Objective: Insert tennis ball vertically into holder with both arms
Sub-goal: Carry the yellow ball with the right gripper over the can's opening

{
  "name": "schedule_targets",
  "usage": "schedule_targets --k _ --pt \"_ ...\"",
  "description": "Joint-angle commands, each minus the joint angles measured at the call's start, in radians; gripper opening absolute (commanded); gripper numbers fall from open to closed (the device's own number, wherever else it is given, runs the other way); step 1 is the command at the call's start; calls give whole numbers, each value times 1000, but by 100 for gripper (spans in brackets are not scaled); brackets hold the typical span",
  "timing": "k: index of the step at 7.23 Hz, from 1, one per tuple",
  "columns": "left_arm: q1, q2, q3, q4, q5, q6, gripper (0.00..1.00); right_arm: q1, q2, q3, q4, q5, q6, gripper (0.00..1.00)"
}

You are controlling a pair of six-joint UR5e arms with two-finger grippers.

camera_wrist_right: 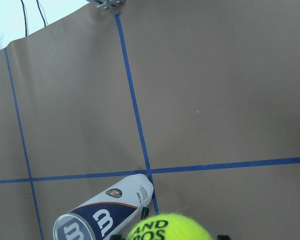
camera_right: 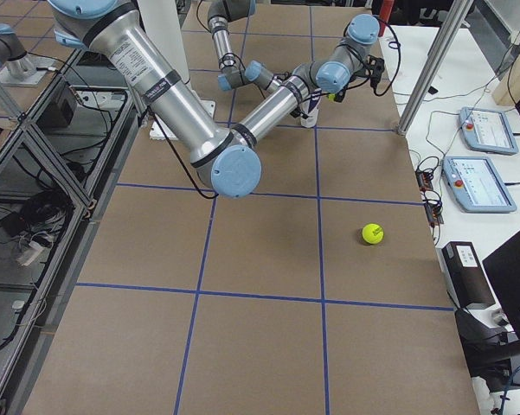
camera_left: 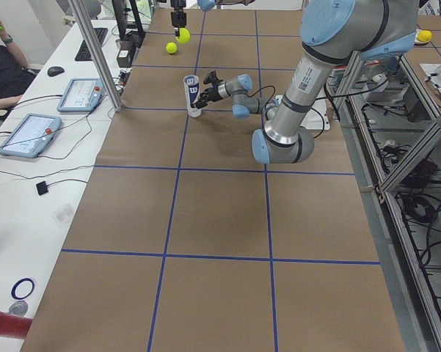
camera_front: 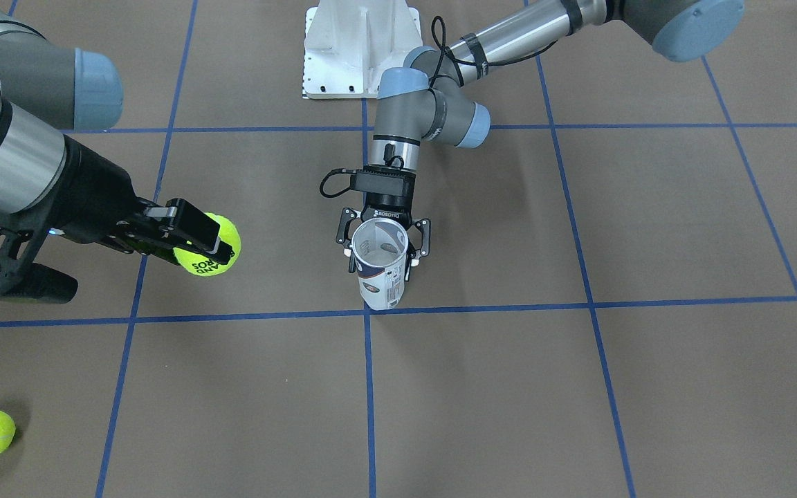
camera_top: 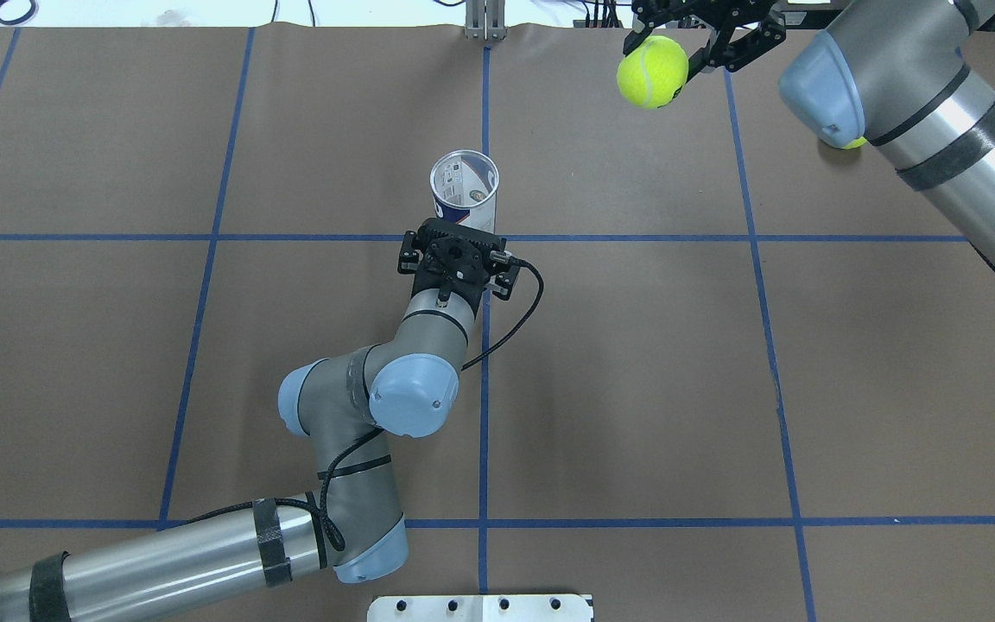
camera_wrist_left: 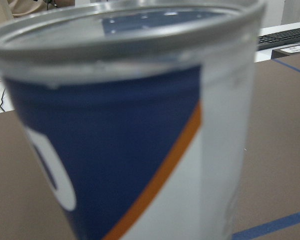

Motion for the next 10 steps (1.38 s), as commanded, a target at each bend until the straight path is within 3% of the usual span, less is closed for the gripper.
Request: schedule_targets --k 1,3,5,8,10 --pt "-3 -6 8 0 2 0 99 -22 33 15 0 -4 53 0" --pt "-7 -6 8 0 3 0 89 -79 91 30 0 -57 151 0" --pt "-12 -18 8 2 -5 -1 72 -148 143 33 0 -123 200 0" --pt "-12 -26 9 2 -5 -1 72 -251 177 15 3 -280 227 0" --pt "-12 -27 9 3 -5 -1 72 -250 182 -14 6 -297 224 0"
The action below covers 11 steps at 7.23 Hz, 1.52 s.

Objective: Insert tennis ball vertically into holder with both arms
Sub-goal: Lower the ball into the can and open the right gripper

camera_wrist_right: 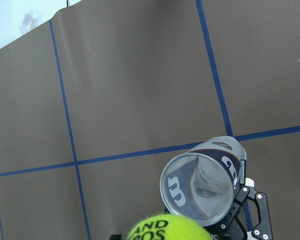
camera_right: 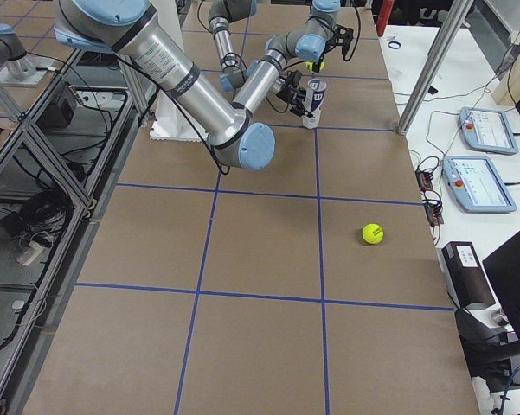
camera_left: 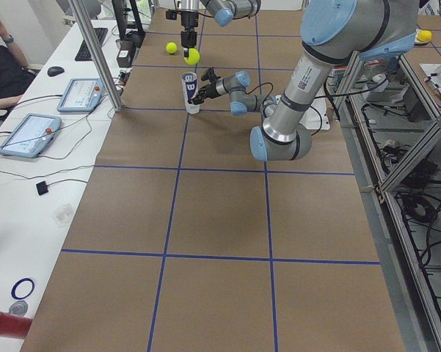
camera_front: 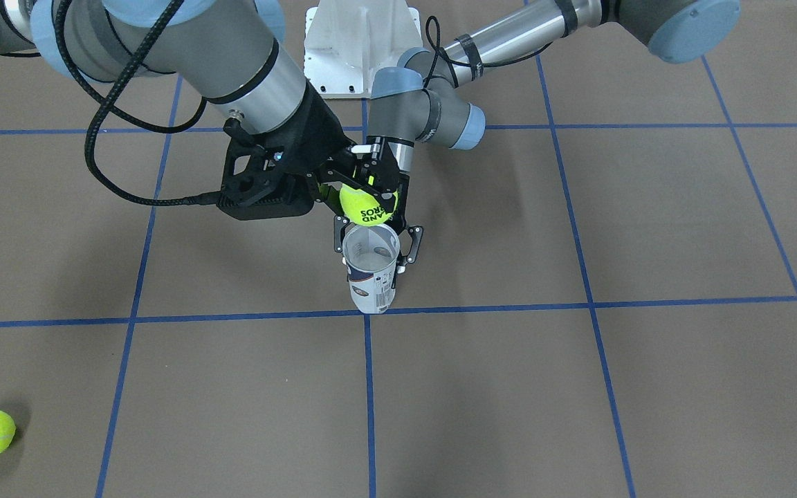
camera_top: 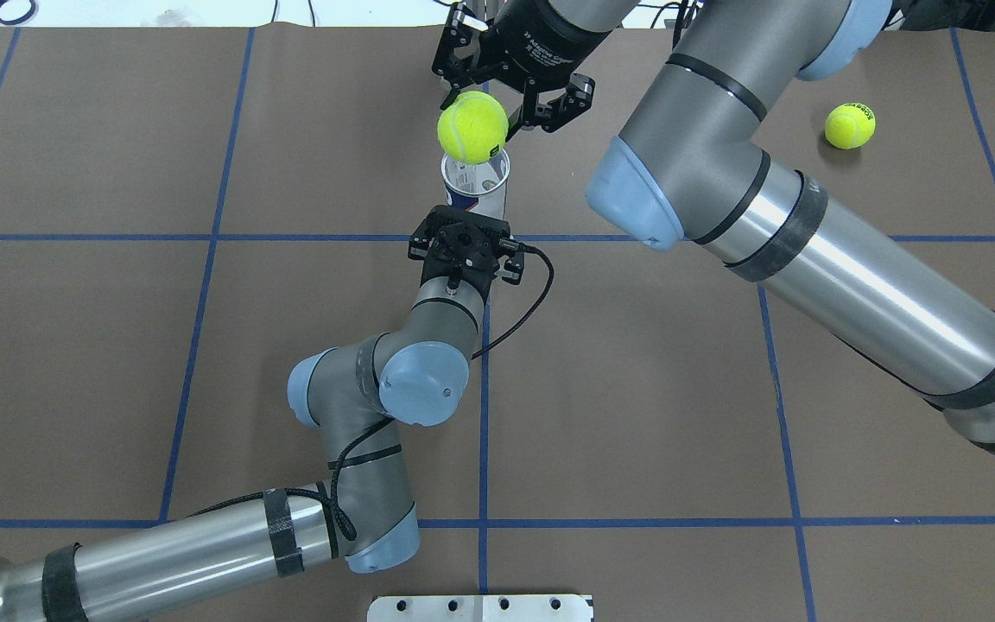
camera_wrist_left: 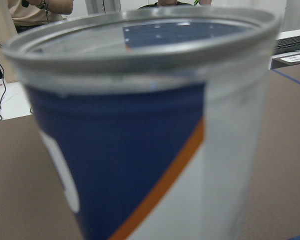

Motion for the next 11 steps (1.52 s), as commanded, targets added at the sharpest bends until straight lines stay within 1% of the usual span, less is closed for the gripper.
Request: schedule_targets --k 1,2,4,10,11 --pt "0 -1 0 0 0 0 72 -4 7 -22 3 -47 -10 0" --pt "0 -2 0 0 0 0 72 -5 13 -48 4 -77 -12 0" --pt "0 -7 0 1 0 0 72 -22 28 -93 4 -87 -23 0" --pt "-3 -7 0 1 0 2 72 -36 24 -94 3 -89 -23 0" --pt "-5 -7 0 1 0 2 72 -34 24 -94 3 -91 -21 16"
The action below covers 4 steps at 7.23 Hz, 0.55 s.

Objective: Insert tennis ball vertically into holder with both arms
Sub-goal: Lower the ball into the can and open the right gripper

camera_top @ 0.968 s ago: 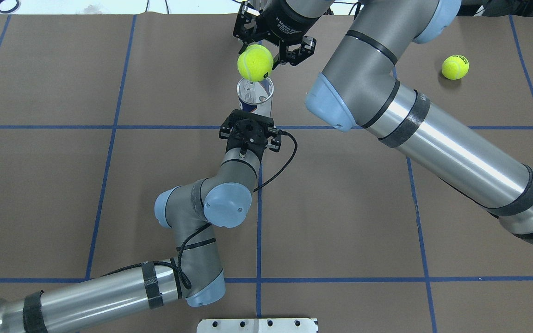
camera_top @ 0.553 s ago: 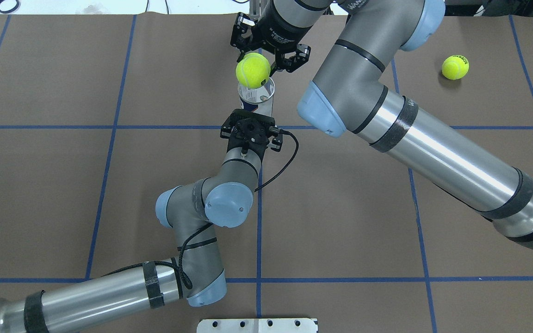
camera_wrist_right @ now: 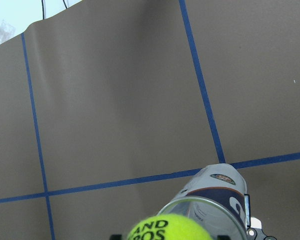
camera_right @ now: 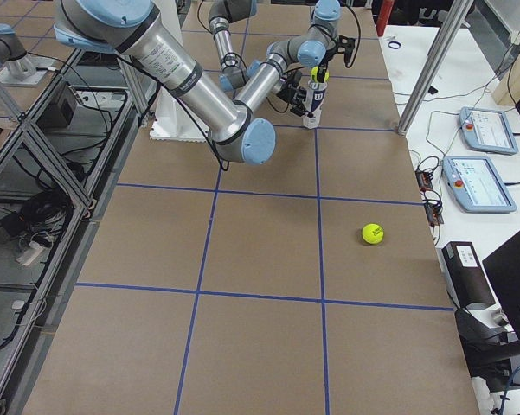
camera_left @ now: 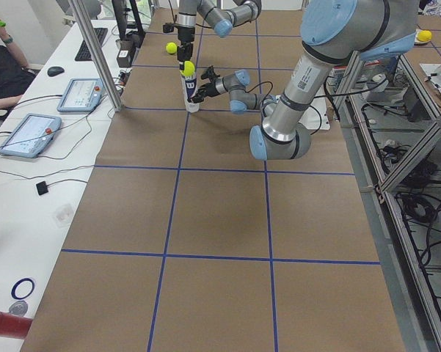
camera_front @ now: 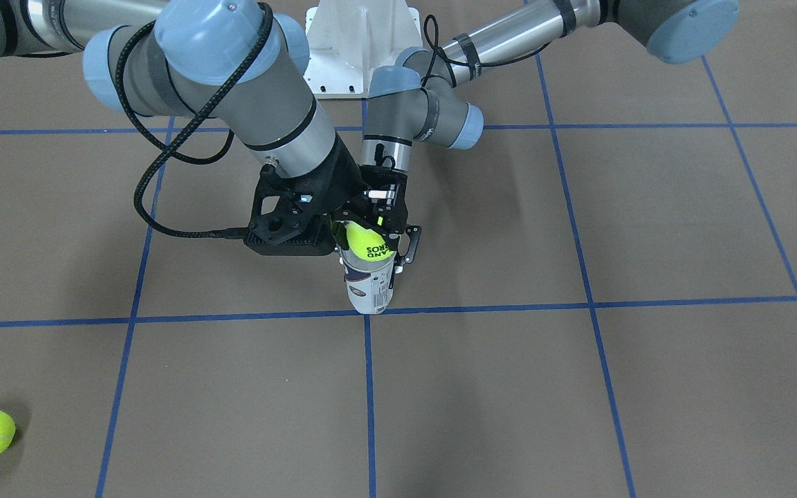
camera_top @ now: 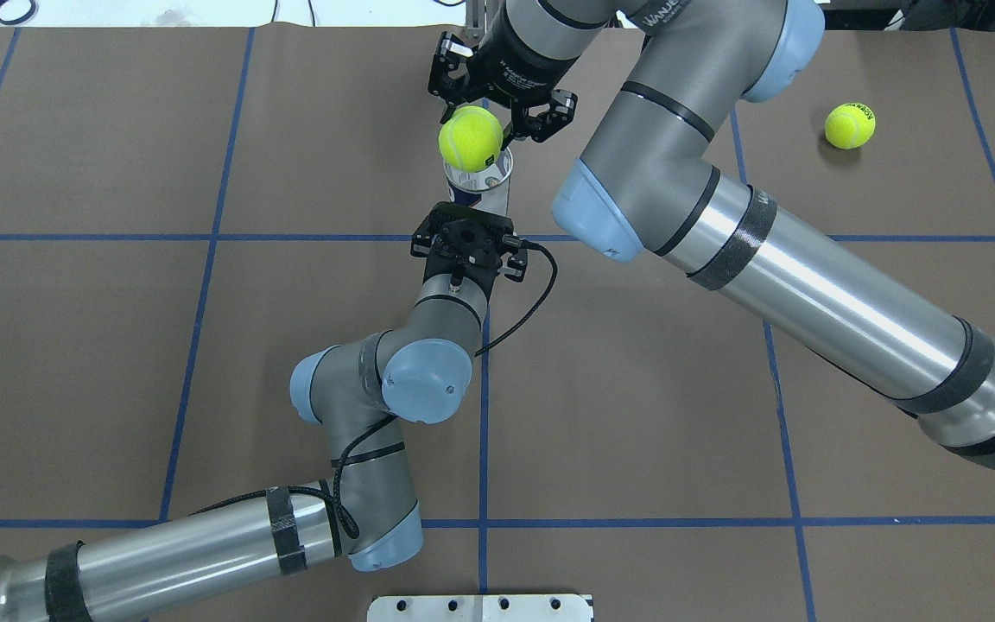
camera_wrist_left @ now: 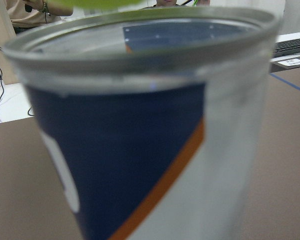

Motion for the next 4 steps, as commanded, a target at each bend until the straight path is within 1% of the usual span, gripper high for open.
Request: schedule_targets --k 1,2,3,4 --pt "-3 0 0 0 0 0 72 6 -1 0 -2 1 1 39" --pt "-5 0 0 0 0 0 72 4 -4 0 -2 -2 1 79" --pt "-5 0 2 0 0 0 72 4 -6 0 -2 -7 -12 99" --pt "-5 0 2 0 0 0 72 6 -6 2 -2 -7 -13 99"
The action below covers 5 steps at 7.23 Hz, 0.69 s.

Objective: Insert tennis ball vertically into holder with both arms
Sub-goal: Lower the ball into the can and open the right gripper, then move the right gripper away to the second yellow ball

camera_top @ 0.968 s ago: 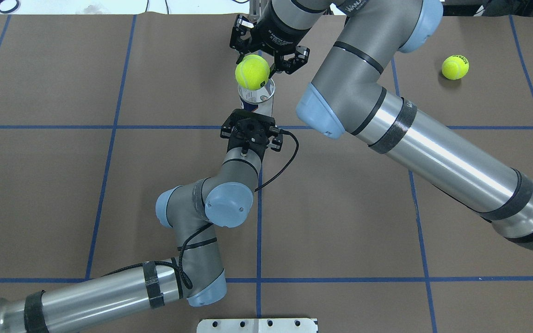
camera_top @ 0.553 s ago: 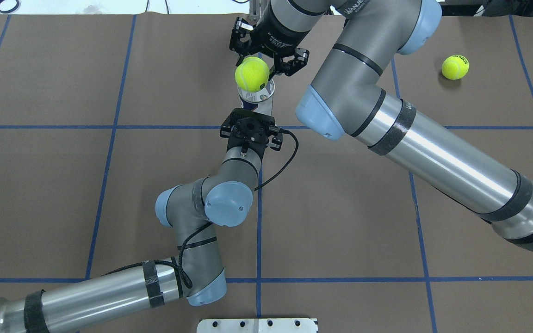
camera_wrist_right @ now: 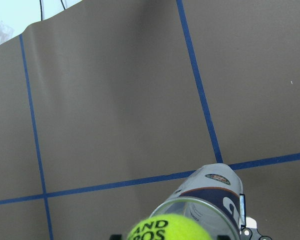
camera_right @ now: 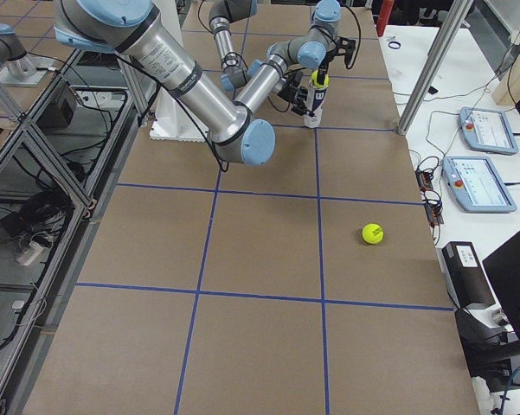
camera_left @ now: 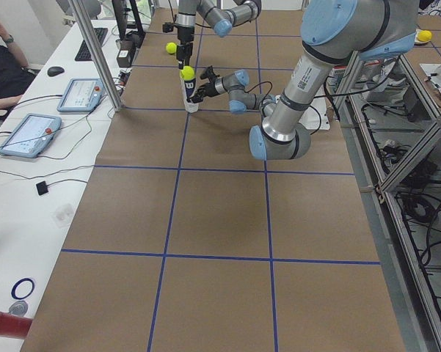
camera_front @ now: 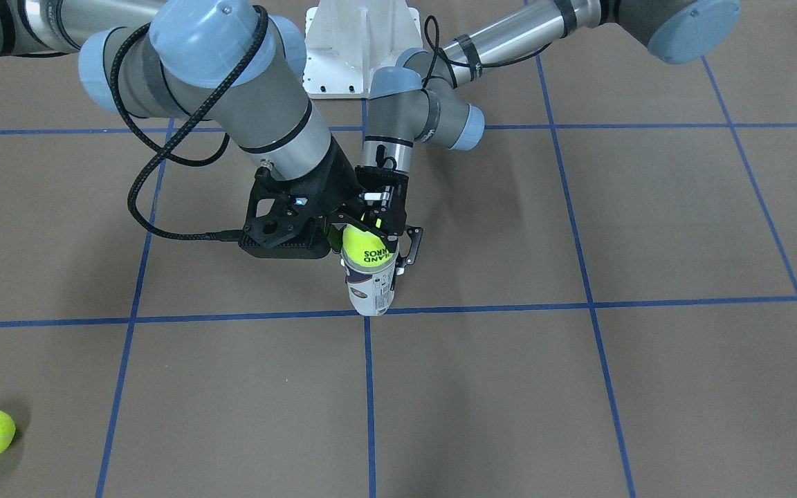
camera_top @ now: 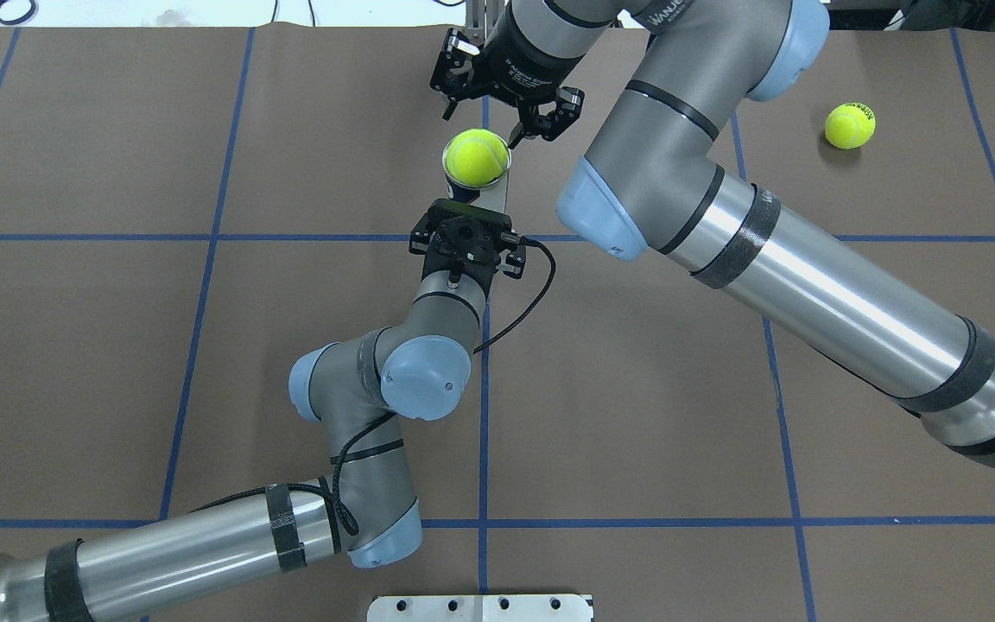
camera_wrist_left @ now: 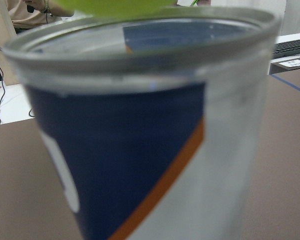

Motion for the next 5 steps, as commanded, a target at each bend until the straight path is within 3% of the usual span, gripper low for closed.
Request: schedule_targets --k 1,3,5 --pt "0 0 -1 0 0 0 72 4 -1 4 0 -2 -5 99" --pt "-2 0 -1 0 0 0 73 77 -44 6 -2 7 -98 99" --pt "-8 0 -1 0 0 0 73 211 -192 -11 -6 4 -447 99"
